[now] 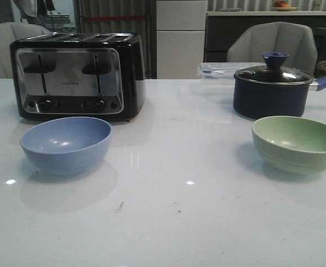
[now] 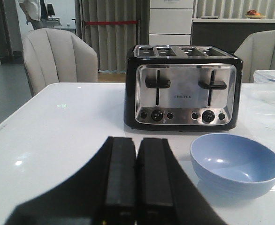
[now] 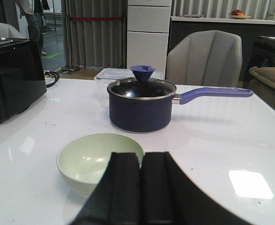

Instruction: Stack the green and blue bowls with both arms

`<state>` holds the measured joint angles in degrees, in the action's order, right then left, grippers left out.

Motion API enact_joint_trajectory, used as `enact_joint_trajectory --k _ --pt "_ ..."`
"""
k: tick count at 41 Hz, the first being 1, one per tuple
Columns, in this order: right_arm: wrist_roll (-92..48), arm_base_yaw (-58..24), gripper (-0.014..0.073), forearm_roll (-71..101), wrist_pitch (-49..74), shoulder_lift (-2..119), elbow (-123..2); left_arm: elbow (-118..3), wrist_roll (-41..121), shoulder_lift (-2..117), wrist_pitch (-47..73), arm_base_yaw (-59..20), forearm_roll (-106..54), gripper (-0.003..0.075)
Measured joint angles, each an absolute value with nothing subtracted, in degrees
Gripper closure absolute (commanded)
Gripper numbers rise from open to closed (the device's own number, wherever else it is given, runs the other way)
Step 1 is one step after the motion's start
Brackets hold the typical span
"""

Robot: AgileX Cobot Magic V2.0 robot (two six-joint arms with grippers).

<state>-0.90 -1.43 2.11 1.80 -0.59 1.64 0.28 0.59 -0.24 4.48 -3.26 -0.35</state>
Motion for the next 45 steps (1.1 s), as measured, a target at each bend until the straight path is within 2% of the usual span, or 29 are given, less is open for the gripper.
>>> enact_joint_trajectory --k 25,34,45 --pt "-0.9 -1.43 0.0537 2.11 1.72 -0.59 1.64 0.28 0.59 -0.24 4.37 -3.26 -0.35 0.0627" --pt "-0.9 -1.43 0.0537 2.11 -1.79 -0.59 1.64 0.05 0.59 -0.24 -0.35 -3.26 -0.35 0.0627" --pt "-0.9 -1.43 0.0537 2.11 3.91 -0.59 -10.71 -10.61 0.59 -0.24 0.99 -3.26 -0.35 0.0627"
